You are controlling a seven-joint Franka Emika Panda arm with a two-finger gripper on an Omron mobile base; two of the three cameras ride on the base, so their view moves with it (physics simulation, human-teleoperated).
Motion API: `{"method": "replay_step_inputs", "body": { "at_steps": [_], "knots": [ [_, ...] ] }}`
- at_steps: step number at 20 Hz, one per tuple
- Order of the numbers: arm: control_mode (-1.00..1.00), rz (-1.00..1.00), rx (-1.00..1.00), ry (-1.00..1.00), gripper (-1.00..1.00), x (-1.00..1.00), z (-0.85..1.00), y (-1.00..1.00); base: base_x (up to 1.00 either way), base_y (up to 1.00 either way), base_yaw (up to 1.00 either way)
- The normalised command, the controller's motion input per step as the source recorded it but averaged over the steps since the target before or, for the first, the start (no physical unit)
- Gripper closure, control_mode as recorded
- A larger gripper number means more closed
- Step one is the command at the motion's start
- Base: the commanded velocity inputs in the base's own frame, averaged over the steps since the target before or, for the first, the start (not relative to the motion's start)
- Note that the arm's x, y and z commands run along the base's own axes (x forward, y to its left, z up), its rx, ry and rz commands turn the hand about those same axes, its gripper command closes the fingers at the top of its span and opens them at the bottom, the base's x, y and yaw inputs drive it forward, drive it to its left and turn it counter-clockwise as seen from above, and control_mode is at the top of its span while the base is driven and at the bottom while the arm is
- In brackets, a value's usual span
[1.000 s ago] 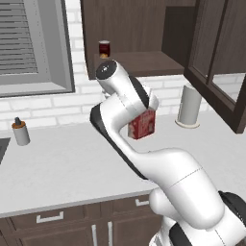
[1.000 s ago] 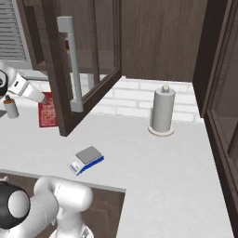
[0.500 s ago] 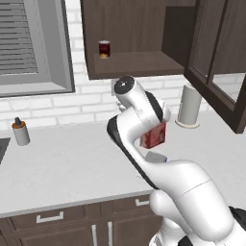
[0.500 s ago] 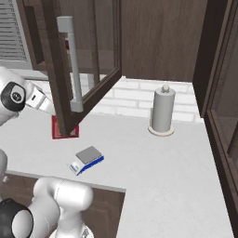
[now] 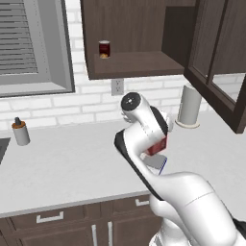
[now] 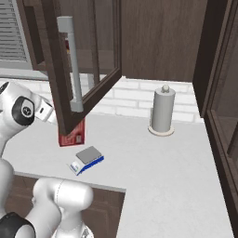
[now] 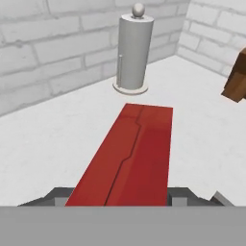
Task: Pick the cereal and place it on the digital scale for weighing, and close the cabinet.
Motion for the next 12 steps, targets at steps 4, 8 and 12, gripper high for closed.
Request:
{"method": "replay_step_inputs", "body": {
  "at_steps": [4,8,12],
  "knots": [
    [-1.0,-0.01,0.0,-0.03,1.0,0.12,-0.25,-0.06,0.0,0.0,0.0],
    [-1.0,-0.07,0.0,0.0,1.0,0.08,-0.2,-0.01,0.0,0.0,0.0],
    [-1.0,-0.12,0.0,0.0,1.0,0.11,-0.26,0.0,0.0,0.0,0.0]
  ]
}}
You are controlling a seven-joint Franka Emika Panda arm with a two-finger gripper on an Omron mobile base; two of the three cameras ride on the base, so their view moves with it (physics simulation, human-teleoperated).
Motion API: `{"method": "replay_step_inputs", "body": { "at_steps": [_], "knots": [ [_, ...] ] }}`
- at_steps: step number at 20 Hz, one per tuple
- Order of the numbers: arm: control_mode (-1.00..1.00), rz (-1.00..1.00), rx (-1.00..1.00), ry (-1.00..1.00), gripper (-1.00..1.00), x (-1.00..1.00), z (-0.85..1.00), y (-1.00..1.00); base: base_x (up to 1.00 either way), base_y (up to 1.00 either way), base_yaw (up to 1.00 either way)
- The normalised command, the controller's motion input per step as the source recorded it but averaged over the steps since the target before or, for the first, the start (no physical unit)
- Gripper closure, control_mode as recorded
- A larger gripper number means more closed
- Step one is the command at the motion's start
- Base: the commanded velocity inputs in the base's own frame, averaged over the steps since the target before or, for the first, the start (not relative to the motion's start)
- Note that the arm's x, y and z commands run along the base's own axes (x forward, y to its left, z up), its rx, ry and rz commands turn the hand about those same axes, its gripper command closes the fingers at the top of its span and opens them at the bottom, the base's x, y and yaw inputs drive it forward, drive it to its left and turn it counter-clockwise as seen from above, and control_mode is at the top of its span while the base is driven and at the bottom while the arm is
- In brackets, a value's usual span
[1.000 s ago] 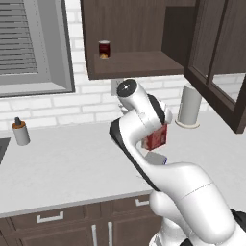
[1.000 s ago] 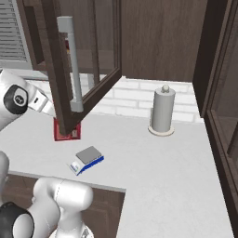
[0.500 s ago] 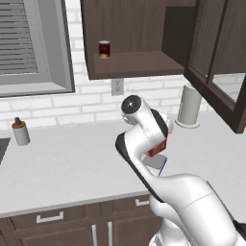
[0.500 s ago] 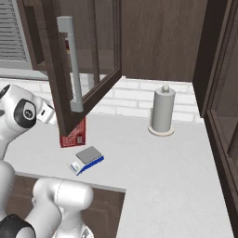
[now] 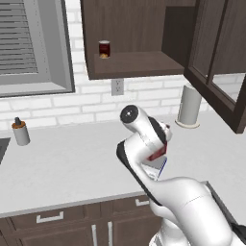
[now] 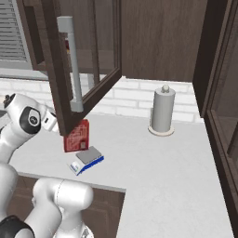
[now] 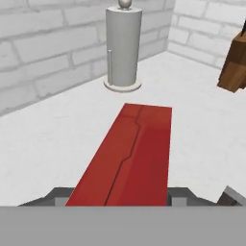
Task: Pick the cereal and place it on the digital scale for weighing, and close the cabinet.
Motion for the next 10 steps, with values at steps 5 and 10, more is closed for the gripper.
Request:
{"method": "replay_step_inputs", "body": {
  "at_steps": [5,10],
  "knots": [
    [-1.0,-0.1,0.0,0.0,1.0,0.1,-0.26,-0.1,0.0,0.0,0.0],
    [-1.0,-0.09,0.0,0.0,1.0,0.05,-0.26,-0.21,0.0,0.0,0.0]
  ]
}}
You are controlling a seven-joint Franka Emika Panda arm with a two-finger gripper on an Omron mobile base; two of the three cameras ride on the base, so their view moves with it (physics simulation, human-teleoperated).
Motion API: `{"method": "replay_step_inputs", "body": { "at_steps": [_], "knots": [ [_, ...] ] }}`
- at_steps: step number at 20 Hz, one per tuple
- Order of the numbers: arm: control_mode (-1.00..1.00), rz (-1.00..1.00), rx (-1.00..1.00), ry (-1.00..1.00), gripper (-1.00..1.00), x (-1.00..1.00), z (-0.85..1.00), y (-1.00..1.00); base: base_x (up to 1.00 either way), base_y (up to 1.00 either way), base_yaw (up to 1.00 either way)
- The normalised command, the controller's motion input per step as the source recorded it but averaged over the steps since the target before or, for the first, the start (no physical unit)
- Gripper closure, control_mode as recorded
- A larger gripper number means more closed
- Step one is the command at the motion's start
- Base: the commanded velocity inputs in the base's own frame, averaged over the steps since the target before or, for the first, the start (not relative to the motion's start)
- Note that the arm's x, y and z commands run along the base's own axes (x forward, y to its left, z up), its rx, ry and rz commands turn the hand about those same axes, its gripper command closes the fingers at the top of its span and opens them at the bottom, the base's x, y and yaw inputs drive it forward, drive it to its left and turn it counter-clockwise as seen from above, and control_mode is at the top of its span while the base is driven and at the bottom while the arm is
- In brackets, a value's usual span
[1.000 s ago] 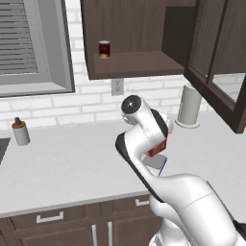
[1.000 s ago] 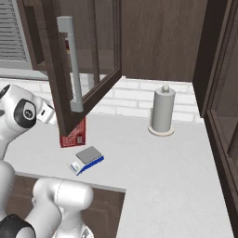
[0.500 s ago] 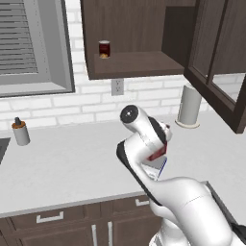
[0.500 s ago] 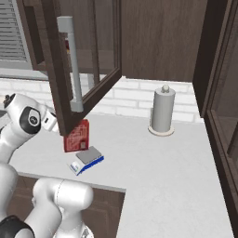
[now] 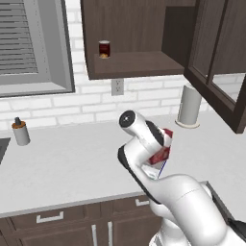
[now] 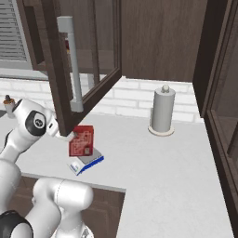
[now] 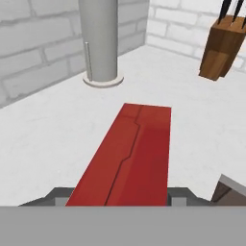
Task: Pick the cereal and place it on the digital scale for weighing, and close the cabinet.
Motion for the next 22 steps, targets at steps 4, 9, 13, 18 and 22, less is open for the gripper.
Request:
{"method": "replay_step_inputs", "body": {
  "at_steps": [4,9,13,18,22],
  "knots": [
    [-1.0,-0.05,0.0,-0.02,1.0,0.01,-0.23,-0.26,0.0,0.0,0.0],
    [-1.0,0.0,0.0,-0.1,1.0,0.1,-0.15,0.0,0.0,0.0,0.0],
    [-1.0,0.0,0.0,-0.15,1.0,0.13,-0.16,0.0,0.0,0.0,0.0],
    [-1.0,0.0,0.0,-0.05,1.0,0.02,-0.17,-0.05,0.0,0.0,0.0],
    [-1.0,0.0,0.0,0.0,1.0,0.08,-0.11,-0.09,0.0,0.0,0.0]
  ]
}}
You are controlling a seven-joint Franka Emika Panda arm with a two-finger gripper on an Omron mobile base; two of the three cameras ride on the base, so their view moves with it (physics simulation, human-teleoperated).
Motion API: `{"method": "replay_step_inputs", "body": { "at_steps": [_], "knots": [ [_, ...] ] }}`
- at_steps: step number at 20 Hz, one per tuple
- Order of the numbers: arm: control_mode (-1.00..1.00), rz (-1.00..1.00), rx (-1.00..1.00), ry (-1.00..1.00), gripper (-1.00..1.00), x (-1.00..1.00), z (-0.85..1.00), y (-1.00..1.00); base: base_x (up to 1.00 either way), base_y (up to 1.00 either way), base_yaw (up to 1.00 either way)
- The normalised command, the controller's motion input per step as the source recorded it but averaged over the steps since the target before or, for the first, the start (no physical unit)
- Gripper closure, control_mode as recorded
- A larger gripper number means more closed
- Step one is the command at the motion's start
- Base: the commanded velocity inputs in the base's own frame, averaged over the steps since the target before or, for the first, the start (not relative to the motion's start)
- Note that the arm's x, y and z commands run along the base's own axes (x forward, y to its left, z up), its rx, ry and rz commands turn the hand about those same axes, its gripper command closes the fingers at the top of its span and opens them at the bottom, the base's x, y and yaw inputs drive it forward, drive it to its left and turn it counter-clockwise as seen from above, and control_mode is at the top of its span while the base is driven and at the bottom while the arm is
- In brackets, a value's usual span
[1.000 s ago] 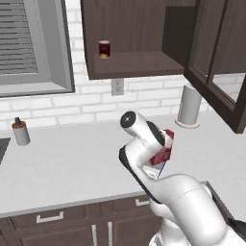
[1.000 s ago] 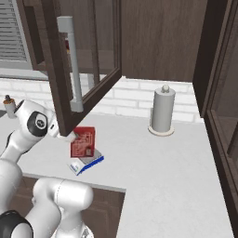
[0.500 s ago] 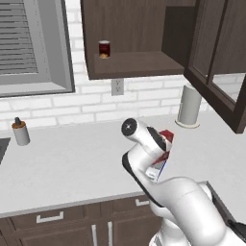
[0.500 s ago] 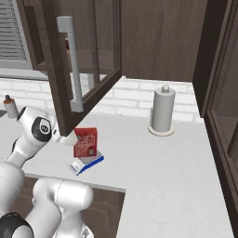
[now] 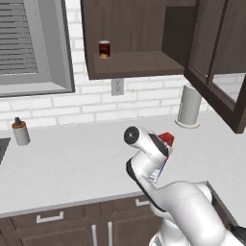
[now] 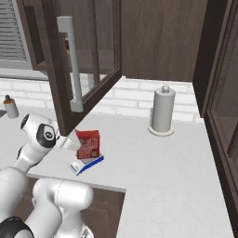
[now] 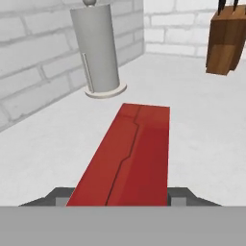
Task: Pick the cereal and place it on the digital scale for weighing, and close the cabinet.
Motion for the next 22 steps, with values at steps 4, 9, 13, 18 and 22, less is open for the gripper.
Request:
{"method": "replay_step_inputs", "body": {
  "at_steps": [4,9,13,18,22],
  "knots": [
    [-1.0,0.0,0.0,0.0,1.0,0.1,-0.03,-0.04,0.0,0.0,0.0],
    [-1.0,0.0,0.0,0.0,1.0,0.04,-0.07,0.0,0.0,0.0,0.0],
    [-1.0,0.0,0.0,0.0,1.0,0.12,-0.15,0.0,0.0,0.0,0.0],
    [-1.0,0.0,0.0,0.01,1.0,0.15,-0.23,0.0,0.0,0.0,0.0],
    [-1.0,0.0,0.0,0.0,1.0,0.0,-0.22,0.0,0.0,0.0,0.0]
  ]
}}
